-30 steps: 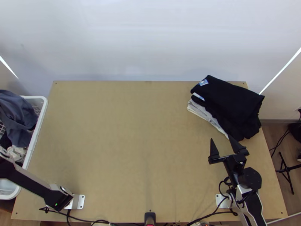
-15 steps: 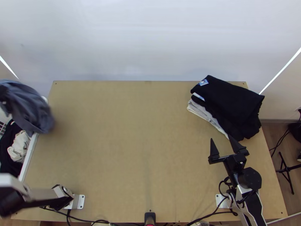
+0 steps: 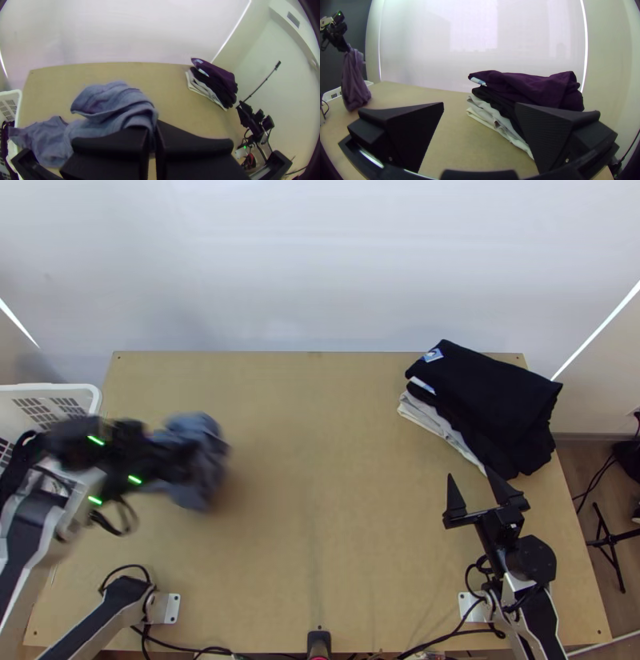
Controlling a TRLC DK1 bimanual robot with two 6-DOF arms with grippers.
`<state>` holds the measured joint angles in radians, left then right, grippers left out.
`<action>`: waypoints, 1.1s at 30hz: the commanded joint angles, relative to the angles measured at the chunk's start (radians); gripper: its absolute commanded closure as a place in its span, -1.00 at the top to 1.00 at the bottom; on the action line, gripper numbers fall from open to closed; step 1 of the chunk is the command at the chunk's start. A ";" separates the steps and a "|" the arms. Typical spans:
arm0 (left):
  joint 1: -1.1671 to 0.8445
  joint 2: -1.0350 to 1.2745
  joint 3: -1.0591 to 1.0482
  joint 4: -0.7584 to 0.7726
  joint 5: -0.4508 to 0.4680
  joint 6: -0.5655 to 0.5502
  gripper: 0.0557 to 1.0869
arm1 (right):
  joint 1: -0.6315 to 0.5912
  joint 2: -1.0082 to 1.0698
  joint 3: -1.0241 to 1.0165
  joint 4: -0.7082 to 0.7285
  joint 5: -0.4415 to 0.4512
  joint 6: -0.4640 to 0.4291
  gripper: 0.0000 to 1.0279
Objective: Fold the t-shirt
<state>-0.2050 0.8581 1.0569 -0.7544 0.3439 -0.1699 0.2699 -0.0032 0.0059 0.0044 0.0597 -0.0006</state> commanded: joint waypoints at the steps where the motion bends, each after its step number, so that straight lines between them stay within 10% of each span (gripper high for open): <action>1: -0.525 -0.074 -0.310 0.317 -0.198 -0.192 -0.93 | 0.000 0.000 0.000 0.000 0.000 -0.001 0.93; 18: -0.916 0.326 -0.291 0.690 -0.358 -0.232 -0.93 | 0.000 0.000 0.000 0.000 0.000 0.002 0.93; 25: -0.945 0.387 -0.126 0.681 -0.350 -0.230 0.92 | 0.000 0.000 0.000 0.000 0.000 0.002 0.93; 33: -0.694 0.266 0.064 0.668 -0.344 -0.210 0.92 | 0.000 0.000 0.000 0.000 0.000 0.002 0.93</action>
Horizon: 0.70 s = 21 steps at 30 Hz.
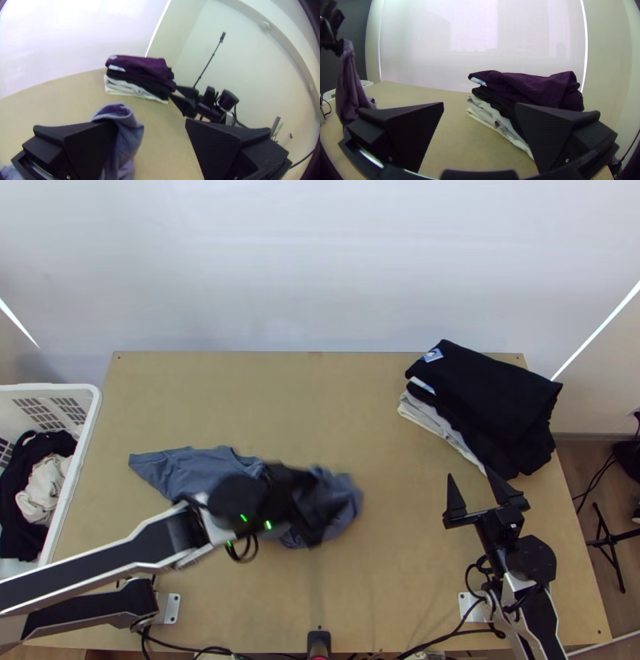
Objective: Fold the t-shirt
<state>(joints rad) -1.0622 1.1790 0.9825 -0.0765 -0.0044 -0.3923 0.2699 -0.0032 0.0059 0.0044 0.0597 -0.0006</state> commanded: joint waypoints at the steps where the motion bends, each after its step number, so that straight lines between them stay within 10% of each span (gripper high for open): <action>1: 0.211 -0.068 0.151 -0.019 0.004 0.021 0.92 | 0.000 0.000 0.000 0.000 0.000 -0.001 0.93; 10: 0.508 -0.280 0.119 -0.137 0.024 -0.034 0.92 | 0.000 0.000 0.000 0.000 0.000 -0.001 0.93; 21: 0.289 -0.251 -0.070 -0.121 0.027 -0.149 0.90 | 0.000 0.000 0.000 0.000 0.000 0.002 0.93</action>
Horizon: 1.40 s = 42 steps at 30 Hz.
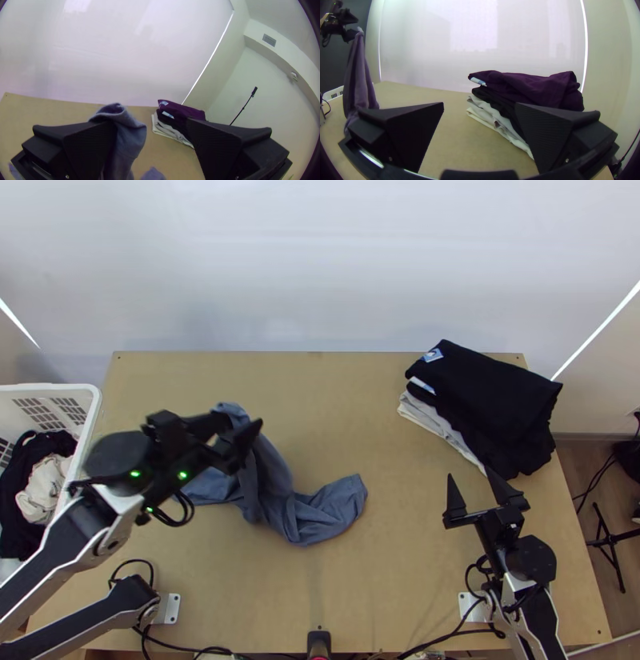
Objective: Fold the t-shirt
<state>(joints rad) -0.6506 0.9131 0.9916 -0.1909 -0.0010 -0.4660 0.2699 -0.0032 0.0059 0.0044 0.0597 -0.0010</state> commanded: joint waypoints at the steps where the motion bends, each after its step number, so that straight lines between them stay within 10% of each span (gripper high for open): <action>1: -0.144 0.023 -0.084 -0.027 0.124 -0.112 0.90 | 0.000 0.000 0.000 0.000 0.000 -0.001 0.93; 7: -0.242 0.148 -0.071 0.004 0.529 -0.428 0.90 | 0.000 0.000 0.000 0.000 0.000 -0.001 0.93; 17: -0.535 0.403 -0.044 -0.182 0.737 -0.301 0.90 | 0.000 0.000 0.000 0.000 0.000 -0.001 0.93; 19: -0.543 0.509 -0.033 -0.248 0.711 -0.269 0.90 | 0.000 0.000 0.000 0.000 0.000 -0.001 0.93; 28: -0.549 0.757 0.217 -0.710 0.068 -0.013 0.90 | 0.000 0.000 0.000 0.000 0.000 0.002 0.93; 42: -0.231 0.317 0.302 -0.697 0.188 0.044 0.90 | 0.000 0.000 0.000 0.000 0.000 0.002 0.93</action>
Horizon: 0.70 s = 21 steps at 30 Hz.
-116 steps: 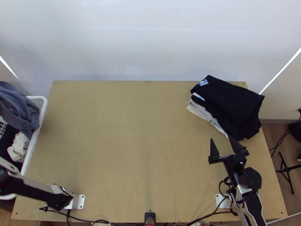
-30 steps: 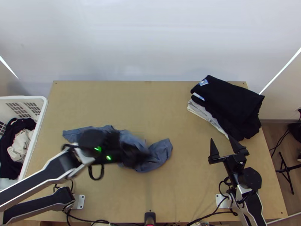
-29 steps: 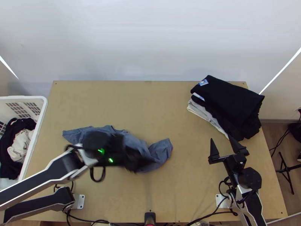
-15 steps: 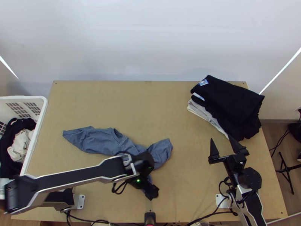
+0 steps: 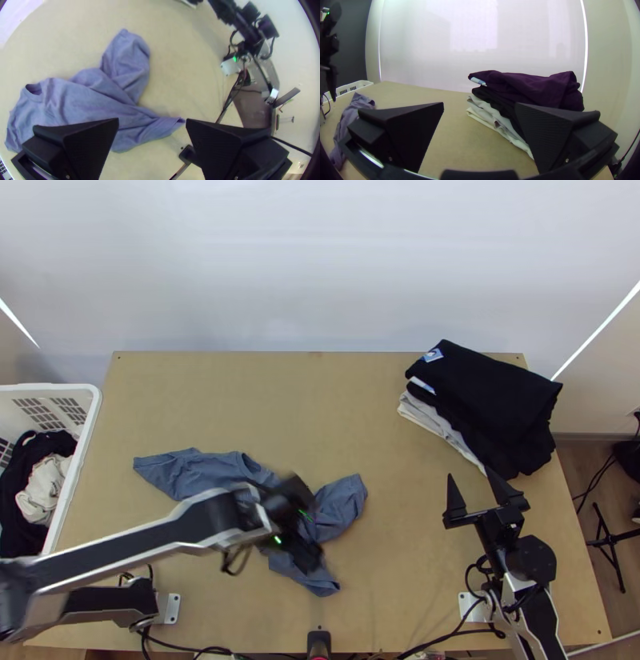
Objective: Fold the t-shirt
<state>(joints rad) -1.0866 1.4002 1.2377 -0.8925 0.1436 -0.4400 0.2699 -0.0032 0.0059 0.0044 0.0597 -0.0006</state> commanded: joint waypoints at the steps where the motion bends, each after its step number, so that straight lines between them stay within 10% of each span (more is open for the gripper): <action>1: 0.274 -0.181 0.062 0.004 0.042 0.021 0.90 | 0.000 0.000 0.000 0.000 0.000 0.002 0.93; 21: 1.441 -0.199 0.003 0.030 -0.049 0.458 0.90 | 0.000 0.000 0.000 0.000 0.000 0.002 0.93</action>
<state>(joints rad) 0.0830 1.2121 1.2613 -0.8909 0.1093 -0.0788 0.2699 -0.0032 0.0059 0.0044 0.0597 -0.0006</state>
